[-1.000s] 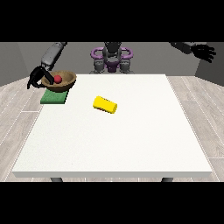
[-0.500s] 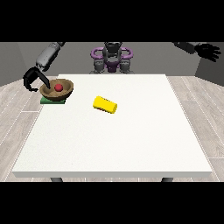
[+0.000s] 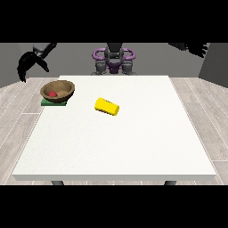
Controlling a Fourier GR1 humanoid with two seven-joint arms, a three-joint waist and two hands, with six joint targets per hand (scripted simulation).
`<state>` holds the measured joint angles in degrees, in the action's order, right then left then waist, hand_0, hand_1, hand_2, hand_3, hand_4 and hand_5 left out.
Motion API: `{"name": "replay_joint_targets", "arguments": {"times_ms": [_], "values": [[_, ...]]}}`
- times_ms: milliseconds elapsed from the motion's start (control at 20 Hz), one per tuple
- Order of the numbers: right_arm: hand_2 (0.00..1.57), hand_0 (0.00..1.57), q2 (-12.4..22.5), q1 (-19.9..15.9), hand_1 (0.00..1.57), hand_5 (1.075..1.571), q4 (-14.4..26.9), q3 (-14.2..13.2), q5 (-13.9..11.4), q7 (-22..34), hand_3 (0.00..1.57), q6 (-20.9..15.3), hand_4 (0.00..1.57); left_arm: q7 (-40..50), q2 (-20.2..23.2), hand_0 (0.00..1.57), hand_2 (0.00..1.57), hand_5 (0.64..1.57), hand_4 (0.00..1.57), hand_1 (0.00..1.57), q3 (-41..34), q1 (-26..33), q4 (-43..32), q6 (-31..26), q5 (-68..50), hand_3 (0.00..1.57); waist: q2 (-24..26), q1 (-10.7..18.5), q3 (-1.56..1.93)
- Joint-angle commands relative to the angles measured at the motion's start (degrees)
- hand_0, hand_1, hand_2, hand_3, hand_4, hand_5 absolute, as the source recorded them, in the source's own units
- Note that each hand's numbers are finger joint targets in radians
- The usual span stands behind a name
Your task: Pick the cup and pour the ball into the bowl, then pick the bowl and place it on the pad
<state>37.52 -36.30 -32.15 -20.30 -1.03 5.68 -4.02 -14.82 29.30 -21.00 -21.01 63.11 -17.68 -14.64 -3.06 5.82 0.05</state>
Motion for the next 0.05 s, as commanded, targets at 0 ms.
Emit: {"name": "replay_joint_targets", "arguments": {"times_ms": [0], "values": [[0.00,0.00,-4.5,-2.6,0.00,1.434,-4.0,2.0,1.4,2.6,0.00,3.5,0.48,3.4,-3.6,0.00,0.00,1.559,0.90,0.00,2.7,2.2,-1.4,3.5,2.4,0.00,10.3,-3.4,-0.14]]}}
